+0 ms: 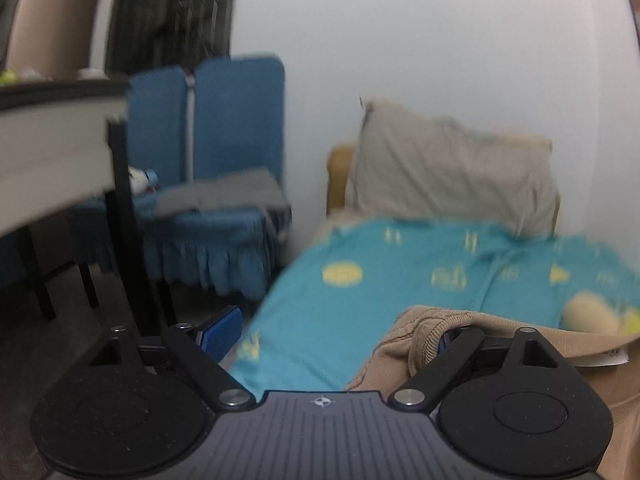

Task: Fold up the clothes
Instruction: 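Lift the beige shirt up with both grippers and shake it out, then lower the shirt onto the bed and open both grippers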

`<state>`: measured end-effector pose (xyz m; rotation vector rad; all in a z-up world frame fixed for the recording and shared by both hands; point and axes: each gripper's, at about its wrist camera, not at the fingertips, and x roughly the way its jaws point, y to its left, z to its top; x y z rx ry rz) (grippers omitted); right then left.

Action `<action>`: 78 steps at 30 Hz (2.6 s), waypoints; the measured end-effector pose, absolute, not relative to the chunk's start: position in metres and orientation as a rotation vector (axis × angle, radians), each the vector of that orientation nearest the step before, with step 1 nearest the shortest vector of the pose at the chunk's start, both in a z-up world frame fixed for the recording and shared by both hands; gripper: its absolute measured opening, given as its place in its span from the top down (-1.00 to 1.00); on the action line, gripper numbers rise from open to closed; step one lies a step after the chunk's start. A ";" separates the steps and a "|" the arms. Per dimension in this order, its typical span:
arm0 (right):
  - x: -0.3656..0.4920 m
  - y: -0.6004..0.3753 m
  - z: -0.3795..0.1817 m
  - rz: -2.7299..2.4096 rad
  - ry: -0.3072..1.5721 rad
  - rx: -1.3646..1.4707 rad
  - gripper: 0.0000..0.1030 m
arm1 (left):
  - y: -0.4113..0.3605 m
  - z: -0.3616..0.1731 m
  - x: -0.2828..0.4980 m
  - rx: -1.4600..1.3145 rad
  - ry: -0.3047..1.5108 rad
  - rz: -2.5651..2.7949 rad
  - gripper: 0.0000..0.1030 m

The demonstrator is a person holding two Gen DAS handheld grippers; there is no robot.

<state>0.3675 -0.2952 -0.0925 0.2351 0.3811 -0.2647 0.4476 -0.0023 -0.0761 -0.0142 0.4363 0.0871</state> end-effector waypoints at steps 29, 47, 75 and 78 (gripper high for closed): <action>0.168 -0.272 -0.036 0.026 0.603 0.385 -0.64 | 0.073 -0.060 0.278 -0.105 0.698 -0.135 -0.96; 0.115 -0.288 -0.076 -0.090 0.647 0.521 -0.64 | 0.167 -0.159 0.258 -0.786 0.909 -0.055 -0.51; 0.153 -0.311 -0.087 -0.210 0.619 0.550 -0.64 | 0.144 -0.114 0.374 -0.314 0.845 0.114 0.67; 0.153 -0.309 -0.087 -0.198 0.622 0.559 -0.64 | 0.143 -0.111 0.333 -0.322 0.933 0.050 0.19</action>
